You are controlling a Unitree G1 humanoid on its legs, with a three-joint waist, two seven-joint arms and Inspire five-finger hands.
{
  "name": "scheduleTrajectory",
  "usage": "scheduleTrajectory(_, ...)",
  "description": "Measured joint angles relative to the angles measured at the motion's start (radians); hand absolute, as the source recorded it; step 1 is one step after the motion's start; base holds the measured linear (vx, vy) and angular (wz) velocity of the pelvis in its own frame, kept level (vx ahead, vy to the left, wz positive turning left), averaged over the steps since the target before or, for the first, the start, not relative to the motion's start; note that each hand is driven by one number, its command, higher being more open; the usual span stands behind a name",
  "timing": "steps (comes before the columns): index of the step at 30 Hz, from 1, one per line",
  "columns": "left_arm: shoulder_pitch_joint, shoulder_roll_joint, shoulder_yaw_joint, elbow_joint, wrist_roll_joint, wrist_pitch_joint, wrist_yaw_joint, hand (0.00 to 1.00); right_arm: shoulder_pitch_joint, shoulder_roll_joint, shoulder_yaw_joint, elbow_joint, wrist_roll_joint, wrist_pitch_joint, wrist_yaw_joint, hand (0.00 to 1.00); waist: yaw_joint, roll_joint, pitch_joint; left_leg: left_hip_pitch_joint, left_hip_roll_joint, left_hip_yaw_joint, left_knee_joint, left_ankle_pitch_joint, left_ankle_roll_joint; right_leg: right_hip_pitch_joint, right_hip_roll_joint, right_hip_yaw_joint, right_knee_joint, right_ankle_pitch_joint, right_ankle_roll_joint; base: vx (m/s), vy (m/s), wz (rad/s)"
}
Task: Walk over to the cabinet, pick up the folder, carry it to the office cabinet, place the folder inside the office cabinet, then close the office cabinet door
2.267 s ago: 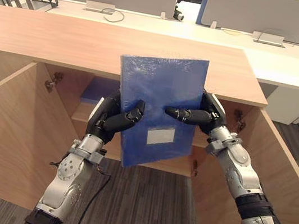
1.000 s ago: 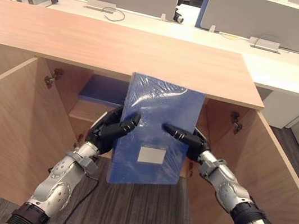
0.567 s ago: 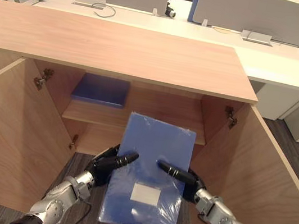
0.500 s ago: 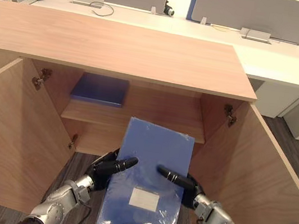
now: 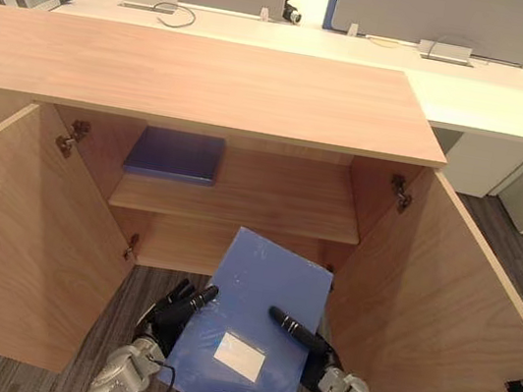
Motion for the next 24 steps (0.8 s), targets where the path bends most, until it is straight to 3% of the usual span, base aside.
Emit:
scheduleTrajectory(6, 0.005, -0.005, 0.012, 0.005, 0.001, 0.000, 0.000, 1.00, 0.000, 0.000, -0.001, 0.001, 0.000, 0.000, 0.000, 0.00, 0.013, 0.005, 0.001, -0.001, 0.000, -0.001, 0.000, 0.000, 0.000, -0.001, 0.000, 0.000, 0.000, 0.000, 0.000, 0.00, 0.000, 0.00)
scheduleTrajectory(9, 0.007, -0.042, 0.101, 0.030, 0.004, 0.001, 0.002, 1.00, 0.000, 0.010, -0.001, 0.007, -0.002, 0.000, -0.006, 0.00, 0.019, 0.008, 0.000, -0.002, 0.000, -0.003, 0.000, 0.000, 0.000, -0.001, 0.000, -0.002, 0.000, 0.000, 0.000, 0.00, 0.000, 0.00)
scheduleTrajectory(10, 0.006, -0.082, 0.204, 0.039, 0.004, 0.002, 0.013, 1.00, 0.000, 0.023, -0.001, 0.011, -0.002, 0.000, -0.020, 0.00, 0.021, 0.010, 0.000, -0.002, 0.000, -0.003, -0.001, 0.000, 0.000, 0.000, 0.000, -0.003, 0.000, 0.000, 0.000, 0.00, 0.000, 0.00)
scheduleTrajectory(11, -0.003, -0.141, 0.379, 0.041, -0.043, 0.002, 0.107, 1.00, 0.011, 0.039, -0.032, 0.016, 0.016, 0.000, -0.007, 0.00, 0.023, 0.011, -0.001, -0.004, 0.000, -0.005, -0.001, 0.000, 0.000, 0.000, 0.000, -0.005, -0.001, -0.001, 0.000, 0.00, 0.000, 0.00)
scheduleTrajectory(12, -0.009, -0.161, 0.481, 0.040, -0.075, -0.001, 0.164, 1.00, 0.016, 0.050, -0.044, 0.015, 0.036, 0.000, -0.002, 0.00, 0.023, 0.011, -0.001, -0.004, 0.000, -0.007, -0.001, 0.000, 0.000, 0.001, 0.001, -0.006, -0.001, -0.001, -0.001, -0.01, -0.019, 0.06)
scheduleTrajectory(13, -0.014, -0.155, 0.670, 0.040, -0.175, -0.026, 0.289, 1.00, 0.018, 0.072, -0.078, 0.015, 0.084, 0.001, -0.002, 0.00, 0.023, 0.011, -0.001, -0.004, 0.001, -0.015, 0.000, 0.000, 0.000, 0.005, 0.002, -0.013, -0.001, -0.002, -0.003, 0.00, -0.022, 0.13)
scheduleTrajectory(15, 0.005, -0.101, 0.766, 0.039, -0.291, -0.093, 0.380, 1.00, 0.019, 0.074, -0.106, 0.015, 0.122, 0.002, -0.002, 0.00, 0.034, 0.010, -0.001, -0.004, 0.000, -0.037, 0.000, 0.000, 0.000, 0.016, -0.001, -0.032, -0.003, -0.008, -0.004, 0.00, -0.019, 0.29)
scheduleTrajectory(19, 0.088, -0.013, 0.810, 0.039, -0.321, -0.137, 0.417, 1.00, 0.017, 0.070, -0.119, 0.014, 0.140, -0.005, -0.002, 0.00, 0.078, 0.008, -0.002, -0.005, -0.004, -0.059, 0.000, -0.001, -0.001, 0.026, -0.007, -0.054, 0.000, -0.018, -0.001, 0.00, -0.003, 0.20)
scheduleTrajectory(21, 0.106, -0.016, 0.817, 0.039, -0.320, -0.134, 0.415, 1.00, 0.017, 0.074, -0.117, 0.014, 0.140, -0.006, -0.002, 0.00, 0.079, 0.008, -0.002, -0.005, -0.005, -0.063, 0.000, -0.001, -0.001, 0.029, -0.009, -0.058, 0.001, -0.020, -0.001, -0.01, 0.003, 0.11)
scheduleTrajectory(24, 0.106, -0.057, 0.766, 0.059, -0.300, -0.084, 0.404, 1.00, 0.019, 0.092, -0.115, 0.014, 0.140, -0.002, -0.002, 0.00, 0.075, 0.004, -0.003, -0.005, -0.004, -0.062, 0.000, -0.003, -0.004, 0.027, -0.009, -0.056, 0.005, -0.021, -0.001, -0.02, -0.002, -0.01)
